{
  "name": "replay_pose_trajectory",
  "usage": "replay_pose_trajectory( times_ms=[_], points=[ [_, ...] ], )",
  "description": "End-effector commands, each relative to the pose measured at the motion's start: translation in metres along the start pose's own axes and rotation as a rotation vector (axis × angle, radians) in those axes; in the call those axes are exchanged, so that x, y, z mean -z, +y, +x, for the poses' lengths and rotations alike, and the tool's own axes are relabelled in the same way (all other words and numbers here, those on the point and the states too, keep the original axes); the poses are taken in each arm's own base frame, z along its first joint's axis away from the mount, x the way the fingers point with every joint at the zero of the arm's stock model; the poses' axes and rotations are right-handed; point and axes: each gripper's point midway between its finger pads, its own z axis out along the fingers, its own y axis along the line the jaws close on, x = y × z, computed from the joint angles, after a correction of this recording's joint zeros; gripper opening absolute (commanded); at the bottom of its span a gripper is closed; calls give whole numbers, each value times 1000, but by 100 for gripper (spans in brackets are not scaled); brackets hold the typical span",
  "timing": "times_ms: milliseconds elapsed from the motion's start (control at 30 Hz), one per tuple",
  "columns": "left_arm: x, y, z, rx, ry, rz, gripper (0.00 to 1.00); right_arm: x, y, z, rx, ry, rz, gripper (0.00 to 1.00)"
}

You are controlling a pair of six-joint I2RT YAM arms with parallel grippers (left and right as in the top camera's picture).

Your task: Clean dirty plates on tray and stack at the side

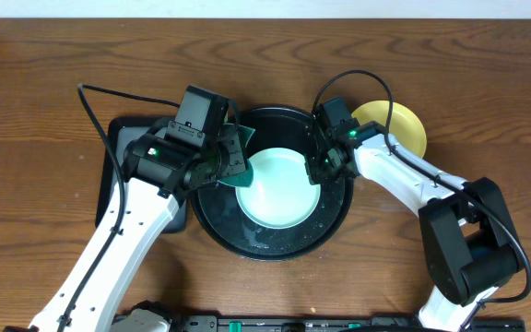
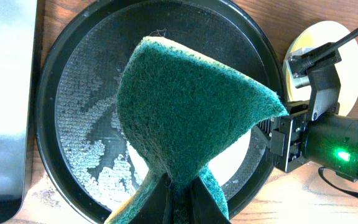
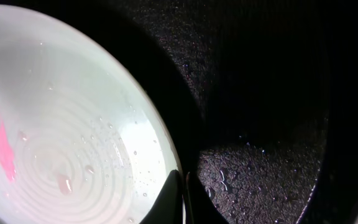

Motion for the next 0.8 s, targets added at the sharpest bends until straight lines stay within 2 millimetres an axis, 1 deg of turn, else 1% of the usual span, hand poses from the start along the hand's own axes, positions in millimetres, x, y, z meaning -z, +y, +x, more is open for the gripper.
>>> replay_pose_trajectory(
  times_ms=[0, 200, 433, 567, 667, 767],
  points=[
    [1, 1, -1, 2, -9, -8, 7, 3, 5, 3, -12, 3, -7, 1],
    [1, 2, -1, 2, -11, -14, 8, 5, 3, 10, -132, 28, 1, 1],
    [-2, 3, 0, 3, -1, -21, 7, 6, 1, 19, -141, 65, 12, 1],
    [-14, 5, 1, -28, 25, -38, 7, 6, 1, 19, -141, 64, 12, 1],
    [-29, 7, 7, -23, 85, -53, 7, 6, 1, 19, -141, 63, 11, 1],
    [-48, 4, 15, -31, 156, -36, 7, 6, 1, 18, -134, 60, 11, 1]
  ],
)
